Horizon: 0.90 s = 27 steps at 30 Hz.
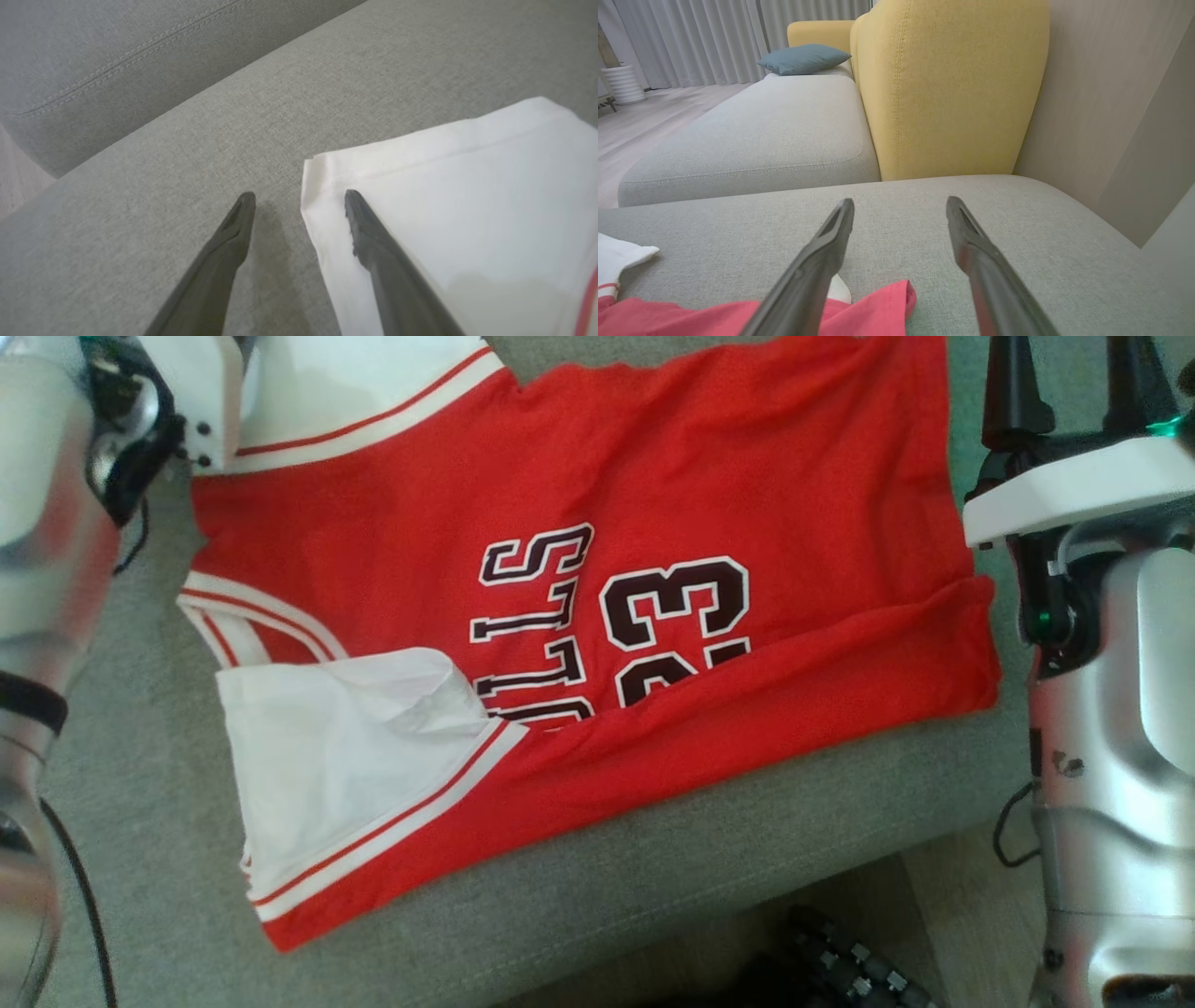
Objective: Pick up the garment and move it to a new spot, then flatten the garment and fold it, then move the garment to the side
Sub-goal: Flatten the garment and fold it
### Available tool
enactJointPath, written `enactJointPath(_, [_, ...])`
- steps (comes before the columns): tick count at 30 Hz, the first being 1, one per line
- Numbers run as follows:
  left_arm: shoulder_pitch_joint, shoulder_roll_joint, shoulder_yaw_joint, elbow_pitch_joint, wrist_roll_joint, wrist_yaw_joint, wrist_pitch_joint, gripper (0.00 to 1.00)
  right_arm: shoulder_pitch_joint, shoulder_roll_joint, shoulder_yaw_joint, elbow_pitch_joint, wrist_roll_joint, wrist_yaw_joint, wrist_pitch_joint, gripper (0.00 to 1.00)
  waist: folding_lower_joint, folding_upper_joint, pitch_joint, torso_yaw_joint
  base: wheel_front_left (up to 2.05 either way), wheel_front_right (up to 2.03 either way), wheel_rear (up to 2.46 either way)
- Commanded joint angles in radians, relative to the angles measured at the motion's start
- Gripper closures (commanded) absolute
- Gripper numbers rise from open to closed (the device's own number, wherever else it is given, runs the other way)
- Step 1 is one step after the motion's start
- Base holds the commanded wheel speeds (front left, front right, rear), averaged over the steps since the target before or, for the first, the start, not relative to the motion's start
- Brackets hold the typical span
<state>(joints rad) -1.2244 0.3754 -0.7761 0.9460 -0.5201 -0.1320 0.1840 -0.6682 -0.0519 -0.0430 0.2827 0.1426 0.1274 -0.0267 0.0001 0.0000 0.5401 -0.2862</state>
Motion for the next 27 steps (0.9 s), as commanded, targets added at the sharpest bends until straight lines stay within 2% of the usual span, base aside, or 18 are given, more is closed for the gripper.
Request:
enactJointPath(1, [-0.07, 0.039, 0.005, -0.008, -0.01, 0.001, -0.005, 0.0, -0.024, 0.0, 0.015, -0.03, 0.007, 0.003, -0.011, 0.0, -0.0001, 0.0, 0.01, -0.01, 0.0, 0.0, 0.0])
enactJointPath(8, [-0.084, 0.027, -0.054, 0.003, -0.086, 0.001, 0.02, 0.0, -0.028, 0.001, 0.009, -0.018, 0.011, 0.003, -0.019, 0.0, -0.0001, 0.0, 0.024, -0.02, 0.0, 0.0, 0.0])
enactJointPath(9, [-0.084, 0.026, -0.068, -0.003, -0.102, 0.001, 0.027, 0.29, -0.028, 0.001, 0.006, -0.015, 0.01, 0.003, -0.02, 0.0, -0.0001, 0.0, 0.025, -0.019, 0.0, 0.0, 0.0])
enactJointPath(10, [-0.084, 0.026, -0.083, -0.01, -0.116, 0.001, 0.031, 0.93, -0.029, 0.001, 0.003, -0.012, 0.009, 0.003, -0.021, 0.0, -0.0001, 0.0, 0.025, -0.018, 0.0, 0.0, 0.0])
enactJointPath(11, [-0.082, 0.026, -0.095, -0.018, -0.13, 0.001, 0.035, 1.0, -0.03, 0.001, 0.0, -0.009, 0.007, 0.003, -0.022, 0.0, -0.0001, 0.0, 0.023, -0.015, 0.0, 0.0, 0.0])
enactJointPath(19, [-0.07, 0.014, -0.128, -0.046, -0.227, 0.001, -0.053, 1.0, -0.047, -0.011, -0.033, 0.033, -0.009, 0.003, -0.02, 0.0, -0.0001, 0.0, -0.017, 0.044, 0.0, 0.0, 0.0])
enactJointPath(27, [-0.021, -0.013, -0.15, -0.105, -0.304, 0.001, -0.176, 1.0, -0.07, -0.072, -0.044, 0.126, 0.022, 0.003, 0.022, 0.0, -0.0001, 0.0, -0.094, 0.139, 0.0, 0.0, 0.0])
